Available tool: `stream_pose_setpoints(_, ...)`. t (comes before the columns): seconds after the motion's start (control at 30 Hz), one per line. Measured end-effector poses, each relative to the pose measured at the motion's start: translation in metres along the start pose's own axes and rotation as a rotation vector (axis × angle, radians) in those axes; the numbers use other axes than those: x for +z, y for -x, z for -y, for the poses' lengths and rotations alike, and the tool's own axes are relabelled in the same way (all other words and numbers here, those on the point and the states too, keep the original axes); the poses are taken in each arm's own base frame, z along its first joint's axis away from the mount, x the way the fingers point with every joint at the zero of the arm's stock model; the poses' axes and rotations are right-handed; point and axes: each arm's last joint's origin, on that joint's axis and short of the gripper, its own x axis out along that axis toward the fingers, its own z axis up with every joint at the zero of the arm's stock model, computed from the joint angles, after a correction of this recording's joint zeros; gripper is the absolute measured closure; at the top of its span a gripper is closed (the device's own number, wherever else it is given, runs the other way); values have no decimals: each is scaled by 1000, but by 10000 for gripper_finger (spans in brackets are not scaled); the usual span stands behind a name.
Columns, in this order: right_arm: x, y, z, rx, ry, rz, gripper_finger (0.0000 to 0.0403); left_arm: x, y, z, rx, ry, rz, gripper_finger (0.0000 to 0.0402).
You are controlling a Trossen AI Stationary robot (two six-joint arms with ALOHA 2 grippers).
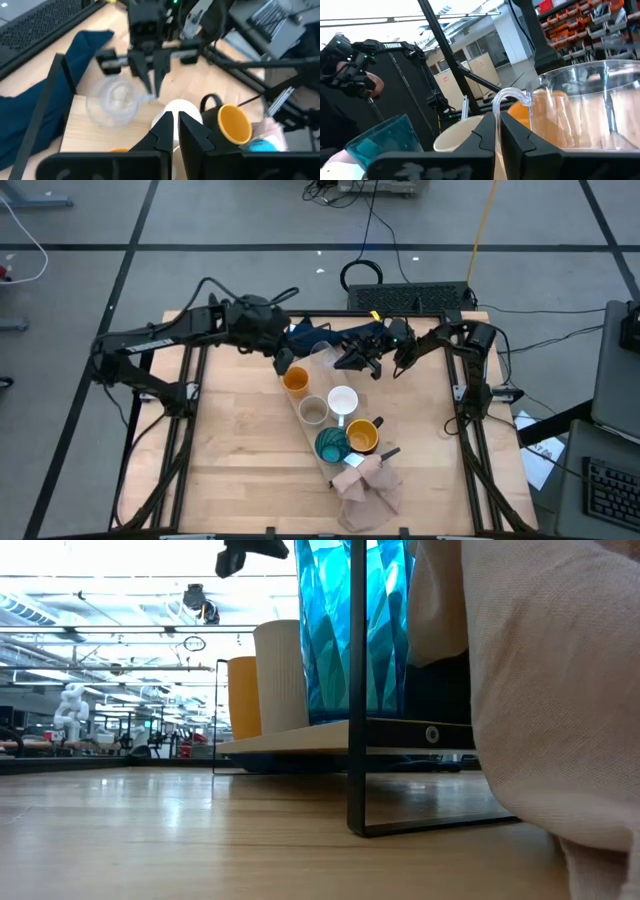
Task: Stack small to large cups/mugs on shelf
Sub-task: Put the transparent mug on the shelf
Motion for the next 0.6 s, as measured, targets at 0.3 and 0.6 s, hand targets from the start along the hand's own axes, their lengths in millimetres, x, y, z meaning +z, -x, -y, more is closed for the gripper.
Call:
stream_pose_setpoints(0.3, 39, -7, -35, 107, 55, 20, 403, -2, -5, -8, 18, -53, -55, 376)
stream_pose_setpoints(0.6, 62, -16, -70, 209, 71, 24, 403, -6, -6, 0, -14, -69, -75, 376)
